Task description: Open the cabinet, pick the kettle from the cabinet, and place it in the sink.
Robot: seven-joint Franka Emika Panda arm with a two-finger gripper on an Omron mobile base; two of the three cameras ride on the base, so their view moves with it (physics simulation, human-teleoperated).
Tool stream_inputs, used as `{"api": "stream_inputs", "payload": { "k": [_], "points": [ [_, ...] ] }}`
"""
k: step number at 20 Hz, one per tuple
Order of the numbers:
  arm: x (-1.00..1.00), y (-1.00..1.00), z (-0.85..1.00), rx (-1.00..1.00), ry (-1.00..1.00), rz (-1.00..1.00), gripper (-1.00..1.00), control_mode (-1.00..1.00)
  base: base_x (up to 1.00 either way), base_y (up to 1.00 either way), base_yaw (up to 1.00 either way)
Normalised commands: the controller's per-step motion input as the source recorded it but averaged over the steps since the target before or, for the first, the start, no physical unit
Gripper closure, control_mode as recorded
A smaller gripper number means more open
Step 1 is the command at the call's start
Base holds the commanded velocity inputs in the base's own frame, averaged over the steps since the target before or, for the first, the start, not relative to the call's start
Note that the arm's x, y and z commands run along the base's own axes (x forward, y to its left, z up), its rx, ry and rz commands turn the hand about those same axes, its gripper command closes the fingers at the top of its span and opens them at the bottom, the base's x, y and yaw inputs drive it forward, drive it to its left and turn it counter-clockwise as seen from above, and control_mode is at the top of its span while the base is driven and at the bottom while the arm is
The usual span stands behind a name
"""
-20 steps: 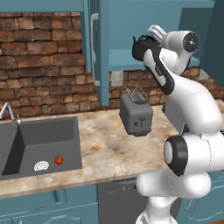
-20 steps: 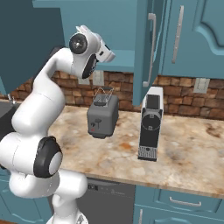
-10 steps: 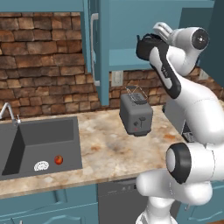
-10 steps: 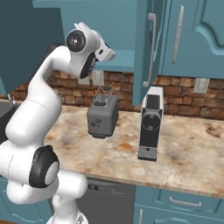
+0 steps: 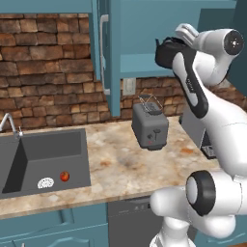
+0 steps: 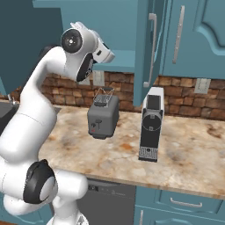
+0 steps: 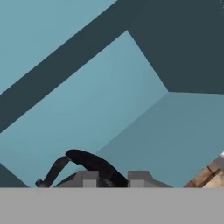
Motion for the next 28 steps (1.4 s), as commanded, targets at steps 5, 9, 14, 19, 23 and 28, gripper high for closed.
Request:
{"api": "stream_inputs", "payload": {
  "k": [5,9,14,19,23,28],
  "points": [
    [-0.48,-0.08,0.07,0.0,0.0,0.0,1.0,-1.0,0.0,0.0,0.0],
    [-0.49,-0.06,0.07,0.0,0.0,0.0,1.0,-1.0,0.0,0.0,0.0],
    [-0.47,-0.02,0.02,0.0,0.0,0.0,1.0,-1.0,0.0,0.0,0.0],
    [-0.48,0.01,0.0,0.0,0.0,0.0,1.0,-1.0,0.0,0.0,0.0],
    [-0.49,0.01,0.0,0.0,0.0,0.0,1.0,-1.0,0.0,0.0,0.0],
    [-0.45,0.03,0.0,0.0,0.0,0.0,1.0,-1.0,0.0,0.0,0.0]
  ]
}}
